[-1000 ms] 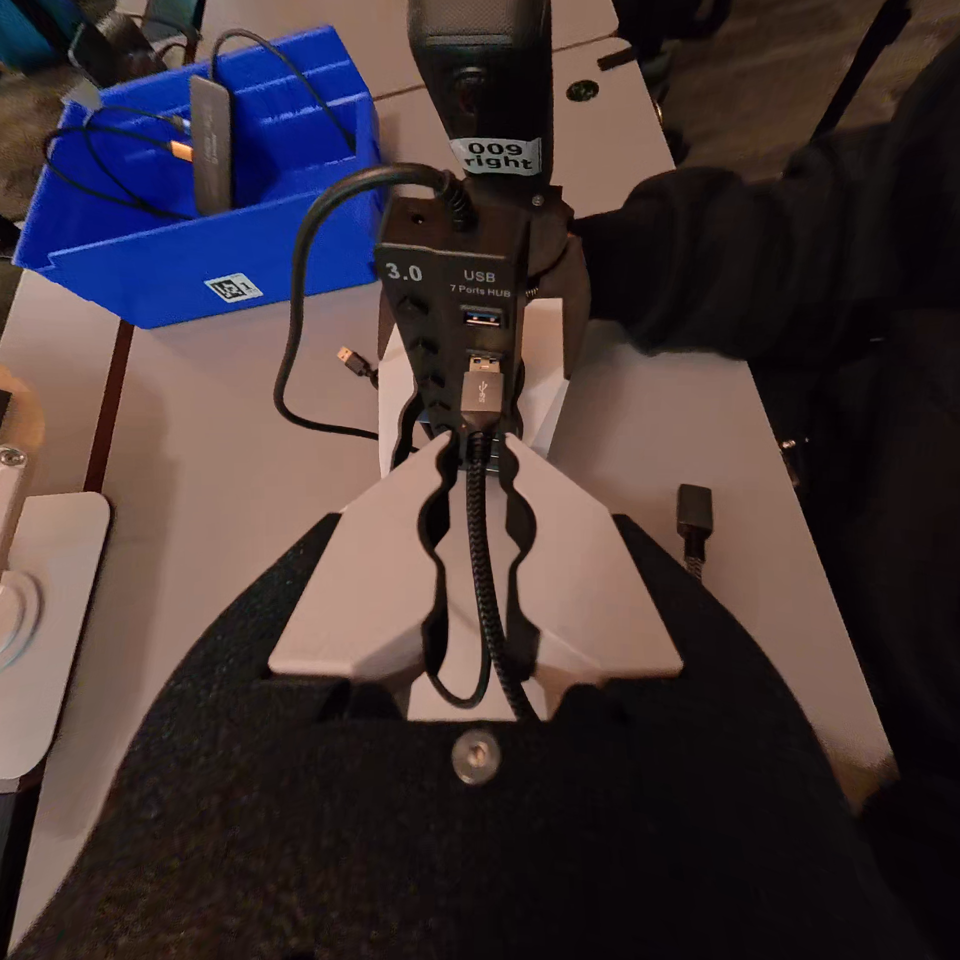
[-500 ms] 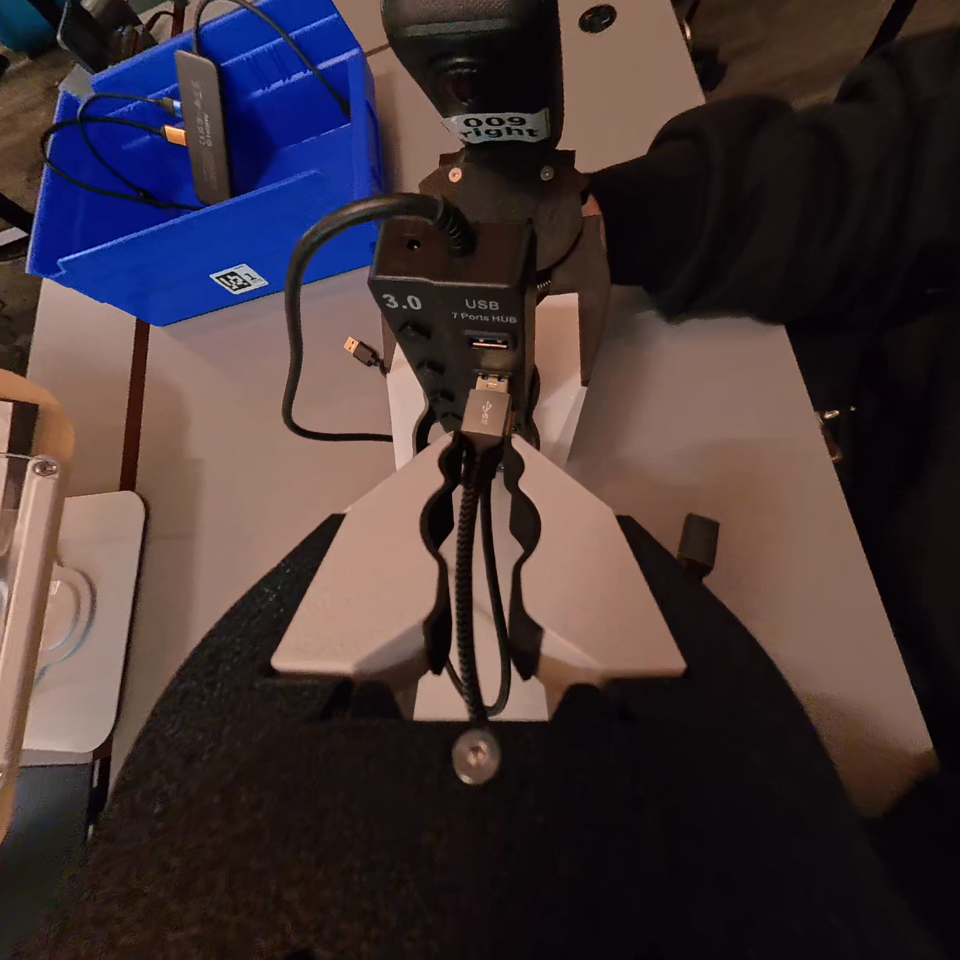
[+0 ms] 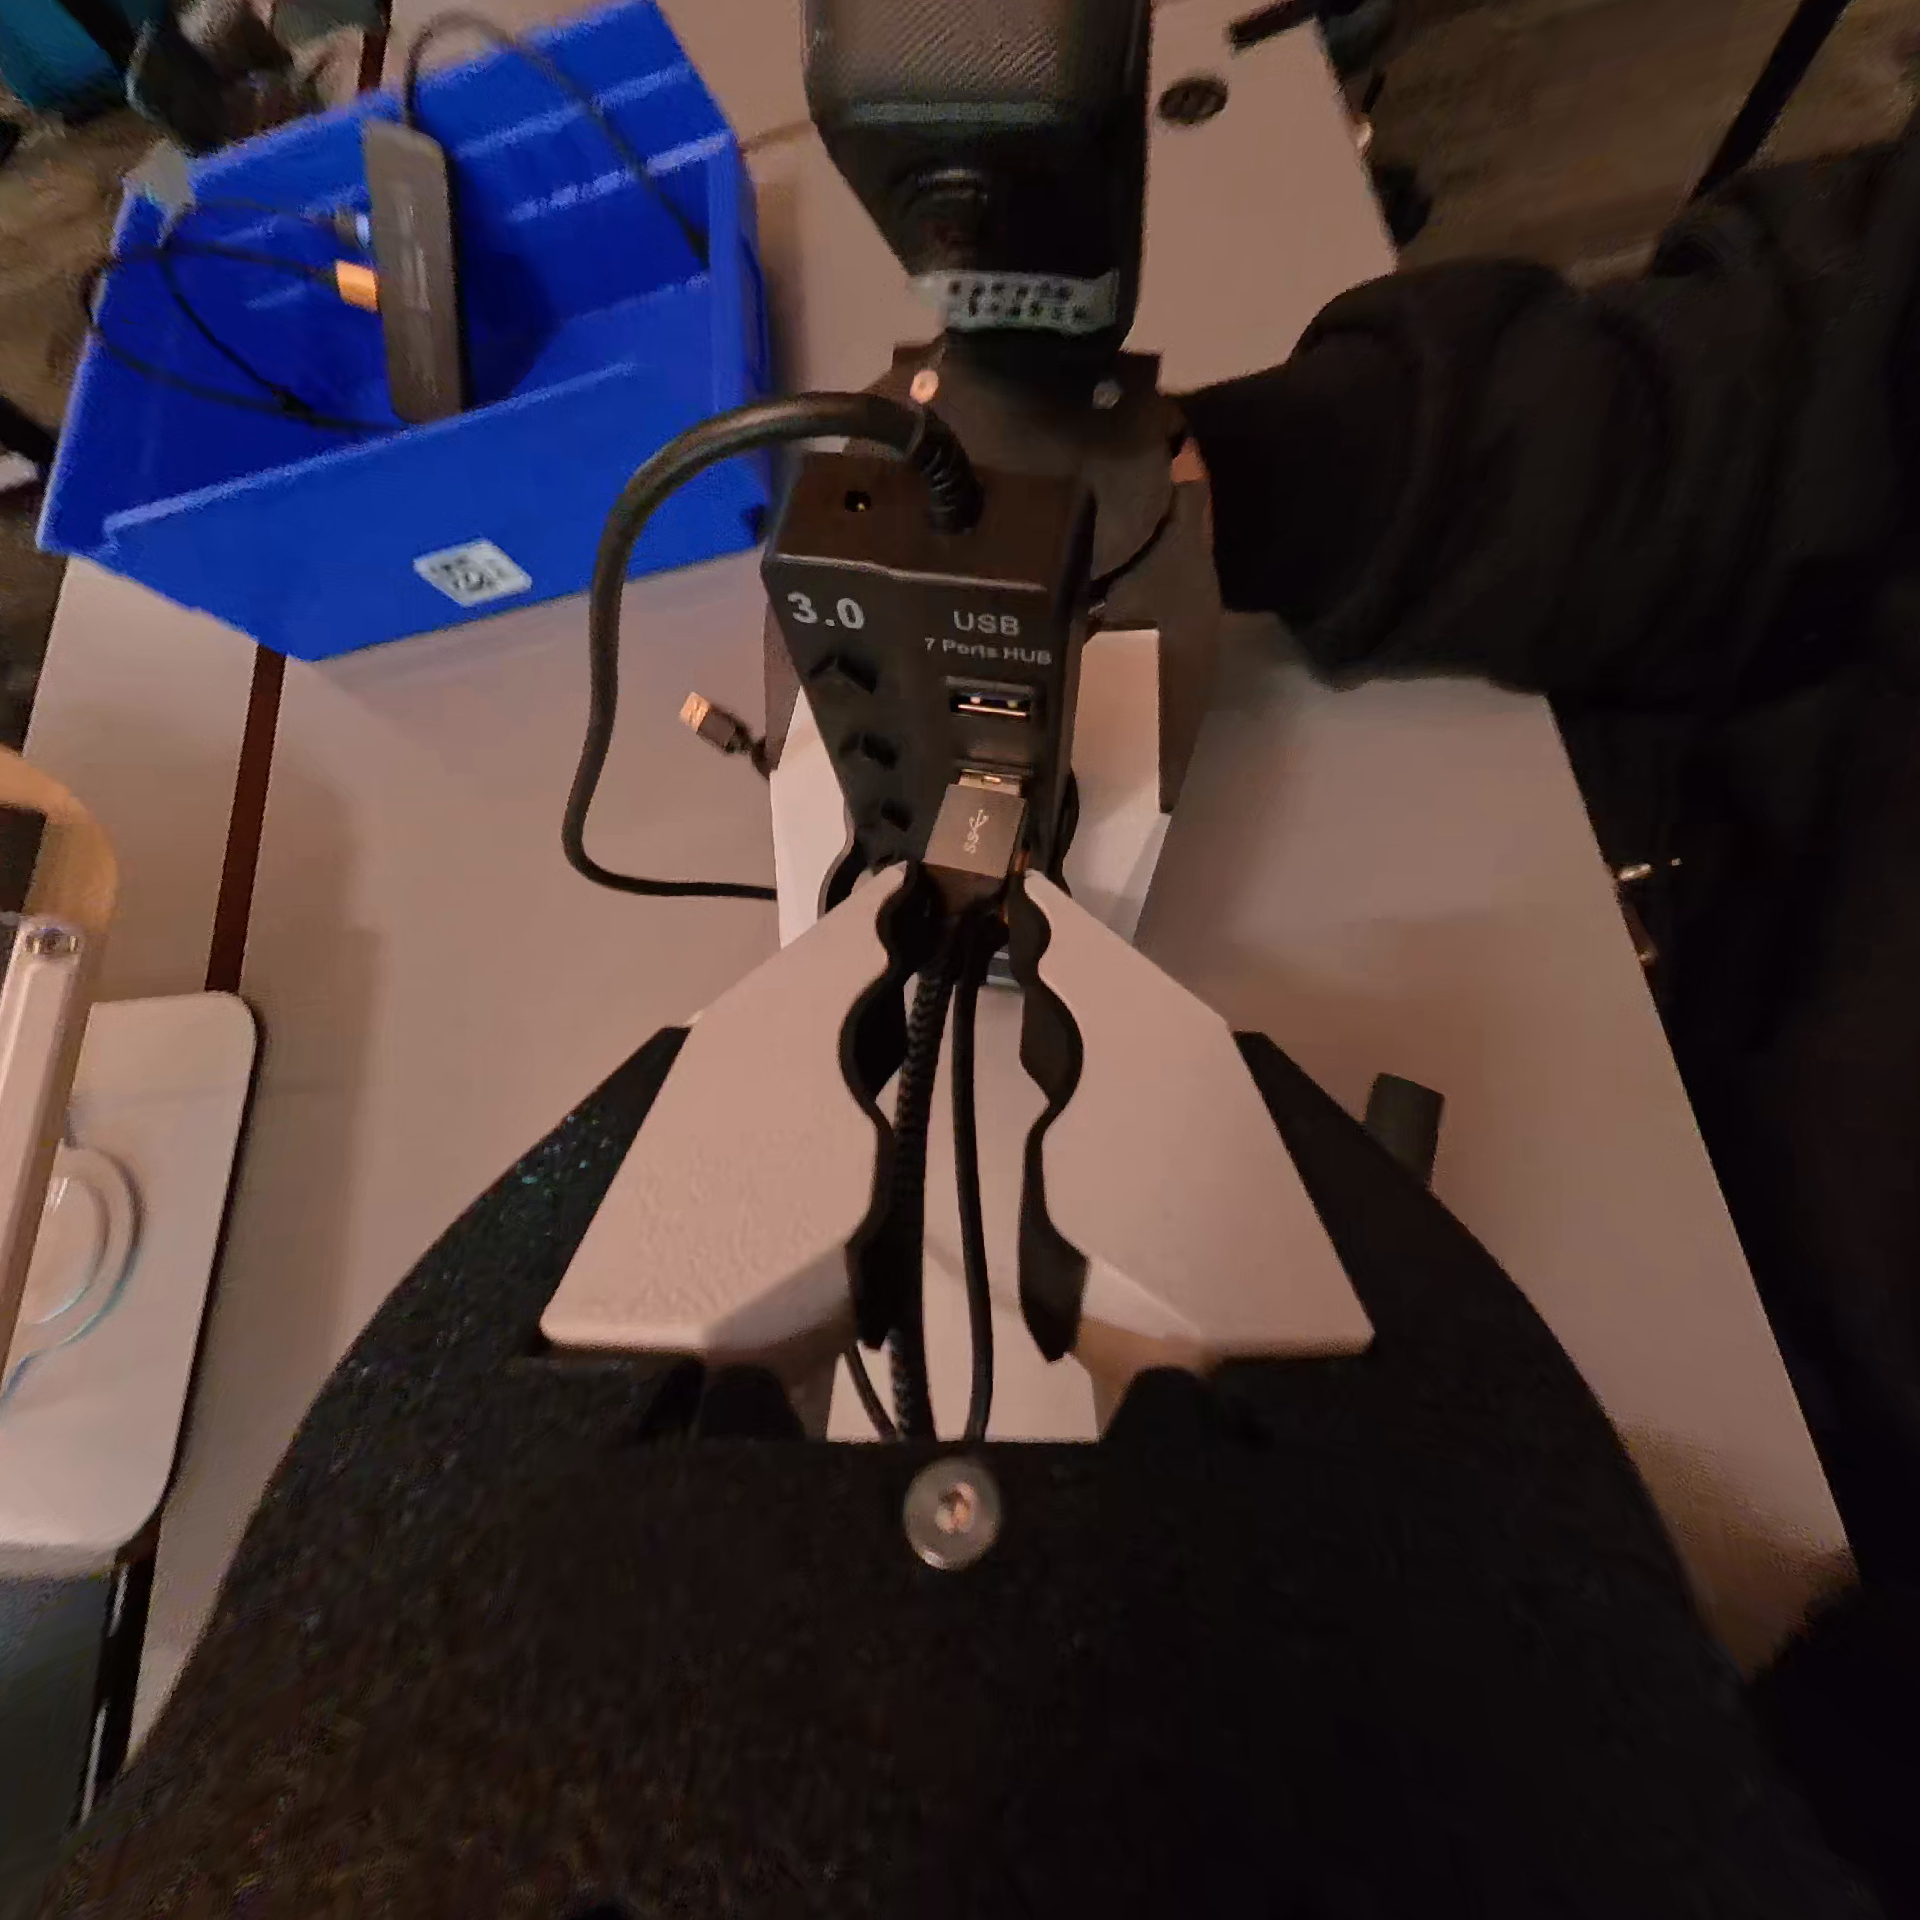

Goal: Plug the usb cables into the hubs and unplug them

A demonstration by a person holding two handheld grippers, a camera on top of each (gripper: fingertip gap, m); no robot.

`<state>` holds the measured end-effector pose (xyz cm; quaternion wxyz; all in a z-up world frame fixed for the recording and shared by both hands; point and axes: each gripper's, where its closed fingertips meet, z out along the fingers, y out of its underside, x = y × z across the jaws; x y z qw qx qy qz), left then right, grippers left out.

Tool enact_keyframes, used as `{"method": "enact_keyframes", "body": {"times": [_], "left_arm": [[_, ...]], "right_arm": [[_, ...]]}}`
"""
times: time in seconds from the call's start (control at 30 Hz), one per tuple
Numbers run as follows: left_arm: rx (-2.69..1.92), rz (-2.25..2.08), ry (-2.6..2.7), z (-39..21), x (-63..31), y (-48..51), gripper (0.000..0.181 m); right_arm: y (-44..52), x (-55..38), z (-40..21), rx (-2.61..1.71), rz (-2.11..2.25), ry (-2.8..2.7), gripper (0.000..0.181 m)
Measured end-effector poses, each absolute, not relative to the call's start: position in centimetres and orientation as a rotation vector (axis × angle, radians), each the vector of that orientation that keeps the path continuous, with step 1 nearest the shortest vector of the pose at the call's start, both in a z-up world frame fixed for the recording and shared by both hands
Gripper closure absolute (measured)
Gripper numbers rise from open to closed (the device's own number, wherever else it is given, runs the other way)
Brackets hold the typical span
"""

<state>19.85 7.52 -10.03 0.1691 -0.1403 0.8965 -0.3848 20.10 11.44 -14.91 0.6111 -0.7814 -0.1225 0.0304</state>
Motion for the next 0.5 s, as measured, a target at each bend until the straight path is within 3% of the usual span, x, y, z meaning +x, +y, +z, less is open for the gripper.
{"method": "enact_keyframes", "body": {"times": [0.03, 0.5], "left_arm": [[-0.364, -1.161, 2.535, -9.5, 19.6, 7.3, 0.168], [-0.425, -1.532, 2.568, -8.6, 18.9, 7.0, 0.168]], "right_arm": [[11.4, 19.7, -14.3, -1.759, 0.1, -0.295, 0.119], [11.4, 19.0, -13.2, -1.692, 0.159, -0.304, 0.119]]}}
